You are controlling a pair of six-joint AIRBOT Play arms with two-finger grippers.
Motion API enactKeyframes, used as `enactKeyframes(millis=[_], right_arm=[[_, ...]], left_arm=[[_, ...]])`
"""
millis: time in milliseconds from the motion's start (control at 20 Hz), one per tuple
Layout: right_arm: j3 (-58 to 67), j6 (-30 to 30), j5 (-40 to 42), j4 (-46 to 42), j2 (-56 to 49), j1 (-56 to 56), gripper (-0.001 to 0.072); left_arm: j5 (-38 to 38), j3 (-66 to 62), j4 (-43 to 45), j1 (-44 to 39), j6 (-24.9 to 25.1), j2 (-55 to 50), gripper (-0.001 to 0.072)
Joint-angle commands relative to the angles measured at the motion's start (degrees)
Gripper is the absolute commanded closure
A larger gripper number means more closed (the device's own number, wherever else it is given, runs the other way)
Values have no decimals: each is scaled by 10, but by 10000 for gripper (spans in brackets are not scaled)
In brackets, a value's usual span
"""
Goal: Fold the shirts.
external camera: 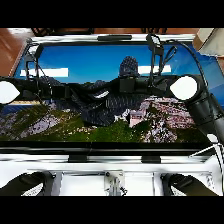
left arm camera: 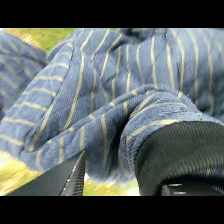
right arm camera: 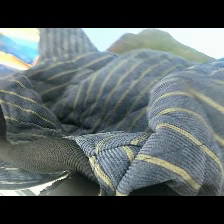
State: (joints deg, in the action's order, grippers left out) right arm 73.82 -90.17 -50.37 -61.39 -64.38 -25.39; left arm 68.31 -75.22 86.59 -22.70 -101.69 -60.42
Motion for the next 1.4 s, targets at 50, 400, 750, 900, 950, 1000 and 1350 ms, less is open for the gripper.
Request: enactKeyframes(millis=[50,400,750,900,950,1000,1350], right_arm=[[1,-13,16,8,-2,-12,600],[1,-85,20,-83,-2,-12,600],[1,-111,26,-80,-2,-13,600],[1,-111,29,-76,-2,-13,600],[1,-111,28,-78,-2,-13,600],[1,-111,28,-80,-2,-13,600],[1,-100,-77,-127,-2,-12,600]], left_arm=[[194,-55,20,23,139,5,225],[262,-70,127,91,188,116,39],[228,17,27,196,255,171,40],[168,71,14,196,254,171,40],[151,76,45,196,254,171,40],[135,75,91,196,254,171,40],[54,81,240,335,227,166,40]])
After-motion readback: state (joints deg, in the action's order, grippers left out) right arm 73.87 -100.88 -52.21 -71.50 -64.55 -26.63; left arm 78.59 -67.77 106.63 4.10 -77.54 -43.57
